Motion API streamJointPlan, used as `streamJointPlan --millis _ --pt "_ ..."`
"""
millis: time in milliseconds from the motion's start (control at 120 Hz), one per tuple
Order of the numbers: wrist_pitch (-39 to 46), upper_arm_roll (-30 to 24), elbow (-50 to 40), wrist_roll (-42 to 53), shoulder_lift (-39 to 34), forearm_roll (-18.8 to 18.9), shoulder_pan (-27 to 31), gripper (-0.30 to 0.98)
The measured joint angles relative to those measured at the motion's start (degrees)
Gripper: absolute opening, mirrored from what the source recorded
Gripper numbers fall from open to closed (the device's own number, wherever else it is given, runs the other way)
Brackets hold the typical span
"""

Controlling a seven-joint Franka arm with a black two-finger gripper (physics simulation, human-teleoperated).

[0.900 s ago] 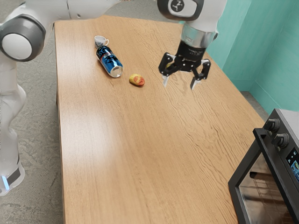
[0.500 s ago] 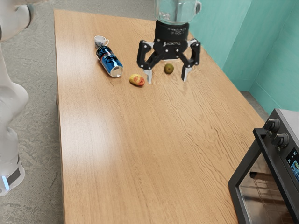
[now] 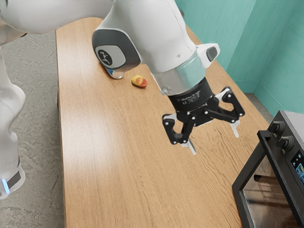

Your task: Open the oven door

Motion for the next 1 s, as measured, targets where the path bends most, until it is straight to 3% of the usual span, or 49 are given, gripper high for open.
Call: streamJointPlan --millis 458,692,1000 --pt "8.2 -0.7 0.1 -2.1 5.6 0.9 1.6 0.68" --pt "9.6 -0.8 -0.5 -1.0 7.4 6.7 2.9 0.68" --pt "10.3 -0.8 -0.7 -0.1 8.3 8.2 1.0 0.68"
